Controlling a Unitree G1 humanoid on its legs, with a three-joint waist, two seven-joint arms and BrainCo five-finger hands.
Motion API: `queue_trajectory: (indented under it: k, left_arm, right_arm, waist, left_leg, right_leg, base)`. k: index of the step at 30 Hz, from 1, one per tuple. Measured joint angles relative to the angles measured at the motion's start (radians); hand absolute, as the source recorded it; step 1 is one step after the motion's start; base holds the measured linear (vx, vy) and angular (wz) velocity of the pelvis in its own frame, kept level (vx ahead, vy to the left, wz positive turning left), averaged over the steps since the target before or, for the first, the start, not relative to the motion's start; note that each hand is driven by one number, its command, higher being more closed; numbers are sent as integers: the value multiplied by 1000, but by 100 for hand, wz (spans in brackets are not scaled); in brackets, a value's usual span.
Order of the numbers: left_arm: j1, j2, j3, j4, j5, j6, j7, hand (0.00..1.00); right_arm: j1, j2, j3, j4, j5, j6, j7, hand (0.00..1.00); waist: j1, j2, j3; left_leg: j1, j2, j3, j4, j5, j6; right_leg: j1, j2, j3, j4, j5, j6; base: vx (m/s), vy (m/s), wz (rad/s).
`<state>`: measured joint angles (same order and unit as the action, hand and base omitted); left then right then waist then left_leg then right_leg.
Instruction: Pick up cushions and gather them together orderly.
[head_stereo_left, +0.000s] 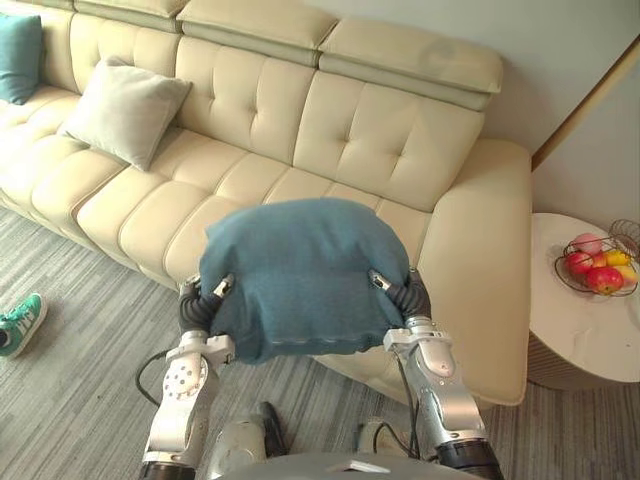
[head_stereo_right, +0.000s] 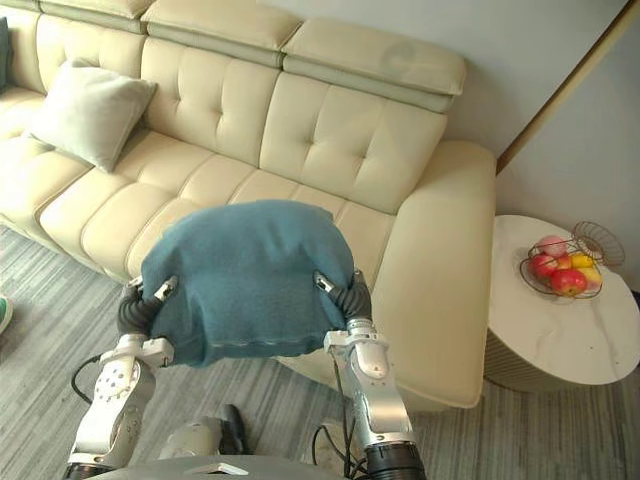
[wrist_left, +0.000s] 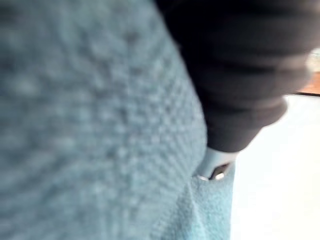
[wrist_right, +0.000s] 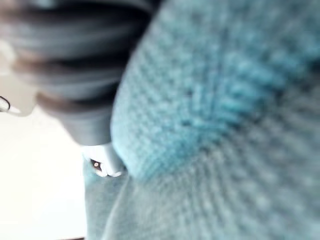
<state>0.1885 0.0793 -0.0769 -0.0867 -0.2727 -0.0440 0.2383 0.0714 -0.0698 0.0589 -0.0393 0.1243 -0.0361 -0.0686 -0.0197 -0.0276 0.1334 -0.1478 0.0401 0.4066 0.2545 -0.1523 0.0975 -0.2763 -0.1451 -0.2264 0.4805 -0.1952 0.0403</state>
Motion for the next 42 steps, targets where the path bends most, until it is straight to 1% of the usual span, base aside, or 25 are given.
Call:
queue_trajectory:
  k: [2,3,4,5,6,9,10,11,12,13,14,16,18,19,20,21,22,24,25,29,30,32,35,38,42]
  left_arm:
    - [-1,0,0,0,1,0,-2,100]
    - [-1,0,-1,-2,4,0,-4,100]
    - [-1,0,-6,-3,6,0,-8,100]
    - [-1,-1,-8,-3,9,1,-11,100]
    - [-2,-2,-14,-5,22,1,-21,100]
    - [-1,-12,-32,-23,22,2,-28,100]
    - [1,-23,-32,-23,21,6,-28,100]
    - [14,-37,-32,-23,20,8,-29,100]
    - [24,-45,-32,-26,19,8,-30,100]
    - [46,-50,-35,-41,11,8,-34,100]
    - [62,-57,-37,-66,-2,8,-34,100]
    - [62,-65,-37,-99,-2,7,-34,100]
    - [57,-70,-37,-119,-1,0,-34,100]
    - [58,-72,-37,-119,0,0,-34,100]
    - [68,-75,-37,-119,1,0,-34,100]
    - [75,-79,-38,-119,1,0,-34,100]
    - [84,-69,-38,-111,1,2,-32,100]
    - [90,-51,-38,-112,1,3,-31,100]
    - [95,-44,-36,-111,1,4,-30,100]
    - [149,-39,-34,-105,0,4,-30,100]
    - [152,-39,-33,-103,0,4,-30,100]
    - [157,-39,-30,-94,0,4,-30,100]
    - [159,-41,-30,-94,0,5,-30,100]
    - [150,-40,-30,-94,0,5,-27,100]
    - [59,-41,-11,-94,0,4,36,100]
  right_arm:
    - [-1,-1,1,0,6,0,0,100]
    - [-1,-5,1,-1,7,0,0,100]
    - [0,-18,1,-2,10,0,0,100]
    - [0,-25,1,-3,18,0,0,100]
    - [1,-38,1,-9,38,0,0,100]
    - [51,-51,-6,-71,59,0,0,100]
    - [73,-51,-5,-97,67,3,-1,100]
    - [98,-58,-3,-138,67,3,-1,100]
    - [116,-62,-3,-175,68,3,-1,100]
    - [136,-61,-2,-229,68,2,-1,100]
    - [142,-61,-1,-268,68,-1,-2,100]
    - [141,-60,-3,-298,67,-5,-7,100]
    - [139,-57,-5,-300,67,-9,-18,100]
    - [140,-56,-4,-297,67,-10,-23,100]
    - [142,-58,-4,-295,66,-9,-27,100]
    - [143,-60,-4,-294,65,-9,-27,100]
    - [147,-43,0,-266,65,-10,-27,100]
    - [178,-7,5,-257,65,-5,-26,100]
    - [180,5,11,-257,63,-3,-25,100]
    - [178,22,31,-250,34,-3,-16,100]
    - [176,21,35,-245,34,-3,-16,100]
    - [151,21,41,-200,34,-3,-16,100]
    - [143,10,41,-158,35,-2,-17,100]
    - [132,10,48,-158,35,-2,-26,100]
    - [22,10,88,-157,26,-4,-81,100]
  waist:
    - [-15,4,3]
    - [-37,1,2]
    - [-55,-1,0]
    - [-60,-1,0]
    - [-66,6,-4]
    - [-70,47,-6]
    - [-65,48,-5]
    - [-55,55,-1]
    - [-47,57,0]
    - [-35,58,0]
    - [-21,64,-3]
    - [-11,68,-3]
    - [3,67,-3]
    - [12,67,-3]
    - [20,90,-10]
    - [18,109,-15]
    - [15,87,-19]
    - [4,41,-28]
    - [0,18,-30]
    - [12,5,-37]
    - [13,6,-37]
    - [19,8,-37]
    - [10,23,-36]
    - [13,26,-35]
    - [27,34,-31]
  left_leg:
    - [34,-14,11,-52,2,2]
    - [70,-36,12,-103,10,-10]
    - [89,-51,3,-115,16,-21]
    - [98,-56,3,-117,16,-23]
    - [103,-61,-13,-109,-3,-38]
    - [68,-3,-50,18,-47,-88]
    - [37,30,-50,146,-60,-110]
    - [-11,80,-50,341,-46,-131]
    - [-41,113,-48,463,-21,-135]
    - [-71,153,-45,588,-31,-126]
    - [-95,187,-50,617,-55,-122]
    - [-114,215,-64,573,-86,-120]
    - [-106,198,-171,336,-96,-124]
    - [-86,178,-245,223,-80,-149]
    - [-32,169,-380,43,-15,-175]
    - [-19,174,-414,8,57,-210]
    - [-10,159,-385,31,66,-248]
    - [-6,126,-304,40,46,-217]
    - [-6,115,-271,49,40,-206]
    - [19,98,-156,37,20,-183]
    - [18,97,-146,37,18,-183]
    - [10,101,-111,39,7,-188]
    - [-10,117,-105,38,5,-196]
    - [-32,128,-106,45,16,-200]
    - [-129,133,-111,80,27,-190]
  right_leg:
    - [-24,59,-25,-111,32,-16]
    - [-23,76,-56,-222,98,-27]
    - [-23,77,-53,-259,145,-47]
    - [-20,77,-38,-262,173,-67]
    - [-7,83,-13,-269,229,-101]
    - [33,98,-79,-268,202,-107]
    - [64,103,-90,-270,191,-115]
    - [121,115,-89,-286,186,-120]
    - [159,118,-84,-299,176,-124]
    - [206,119,-64,-314,154,-114]
    - [229,119,-28,-324,143,-103]
    - [241,116,21,-339,135,-90]
    - [244,97,125,-347,130,-57]
    - [241,91,160,-342,131,-35]
    - [236,100,223,-332,124,3]
    - [234,112,247,-332,124,28]
    - [228,98,294,-338,126,44]
    - [211,46,320,-360,149,45]
    - [200,31,334,-370,169,57]
    - [149,15,392,-375,215,69]
    - [142,15,400,-378,214,70]
    - [116,17,433,-393,216,95]
    - [87,37,444,-407,229,81]
    - [71,44,441,-416,251,78]
    - [-2,44,441,-429,298,99]
  base:
    - [157,31,2]
    - [280,9,32]
    - [247,2,38]
    - [298,-71,34]
    - [249,-73,30]
    - [392,-91,42]
    - [447,-88,35]
    - [349,-60,11]
    - [329,6,-13]
    - [326,82,-44]
    - [301,109,-68]
    - [200,173,-69]
    - [178,298,-102]
    - [117,367,-154]
    - [143,491,-136]
    - [101,436,-140]
    - [87,349,-90]
    - [125,350,-90]
    - [102,333,-78]
    - [-25,158,-79]
    - [-76,26,-68]
    - [-104,-25,-53]
    - [-66,-47,-23]
    - [-16,-32,-7]
    - [-43,-9,1]
